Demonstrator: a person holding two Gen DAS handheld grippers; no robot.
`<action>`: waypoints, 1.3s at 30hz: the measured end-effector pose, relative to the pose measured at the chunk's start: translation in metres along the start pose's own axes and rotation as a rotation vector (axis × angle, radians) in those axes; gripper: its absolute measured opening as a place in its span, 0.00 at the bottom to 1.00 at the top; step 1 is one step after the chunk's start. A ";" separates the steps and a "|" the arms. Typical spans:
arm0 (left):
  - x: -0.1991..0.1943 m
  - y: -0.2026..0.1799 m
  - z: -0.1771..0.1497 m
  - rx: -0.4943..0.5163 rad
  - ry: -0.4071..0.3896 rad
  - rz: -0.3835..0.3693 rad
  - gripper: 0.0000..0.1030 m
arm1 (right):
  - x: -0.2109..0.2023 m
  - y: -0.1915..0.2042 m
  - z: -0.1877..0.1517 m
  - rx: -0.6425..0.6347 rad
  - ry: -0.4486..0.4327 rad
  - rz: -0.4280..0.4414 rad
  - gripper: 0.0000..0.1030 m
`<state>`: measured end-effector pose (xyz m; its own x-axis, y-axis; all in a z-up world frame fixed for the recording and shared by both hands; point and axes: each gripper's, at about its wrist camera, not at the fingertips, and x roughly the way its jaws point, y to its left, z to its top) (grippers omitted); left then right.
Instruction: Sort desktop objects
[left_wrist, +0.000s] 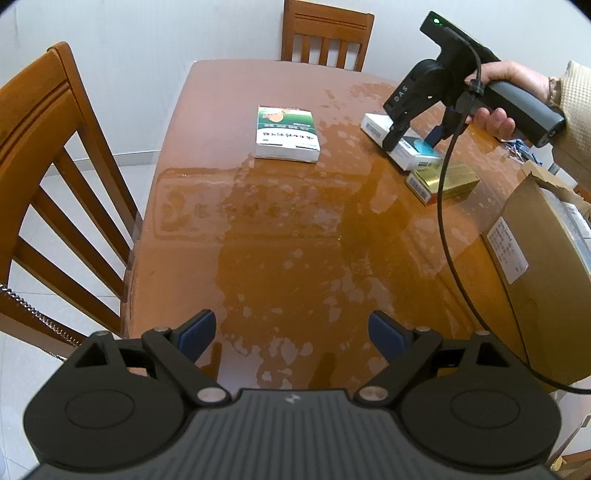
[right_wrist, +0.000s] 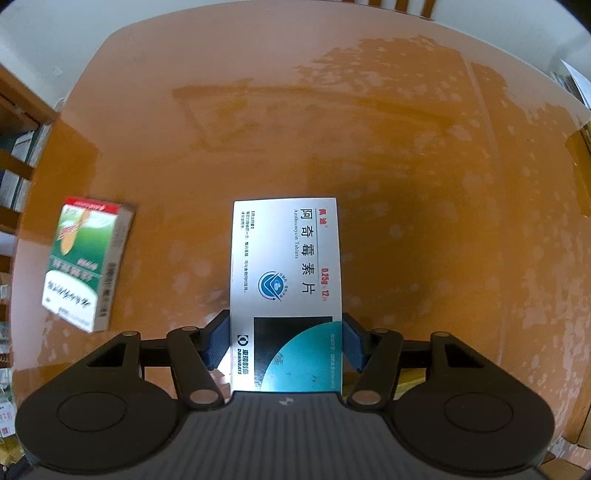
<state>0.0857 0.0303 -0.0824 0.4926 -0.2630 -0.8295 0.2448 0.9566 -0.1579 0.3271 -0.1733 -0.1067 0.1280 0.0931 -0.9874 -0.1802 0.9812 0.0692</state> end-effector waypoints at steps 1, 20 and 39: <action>-0.001 0.001 -0.001 -0.001 -0.002 0.000 0.87 | 0.000 0.004 -0.002 -0.002 0.005 0.003 0.64; -0.042 0.024 -0.018 0.013 -0.071 -0.002 0.87 | -0.005 0.078 -0.082 0.022 0.118 0.025 0.64; -0.056 0.023 -0.017 0.133 -0.084 -0.032 0.87 | -0.040 0.141 -0.236 -0.230 -0.040 -0.236 0.64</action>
<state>0.0492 0.0688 -0.0483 0.5494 -0.3084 -0.7766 0.3673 0.9239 -0.1070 0.0664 -0.0785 -0.0910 0.2294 -0.1210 -0.9658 -0.3558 0.9132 -0.1989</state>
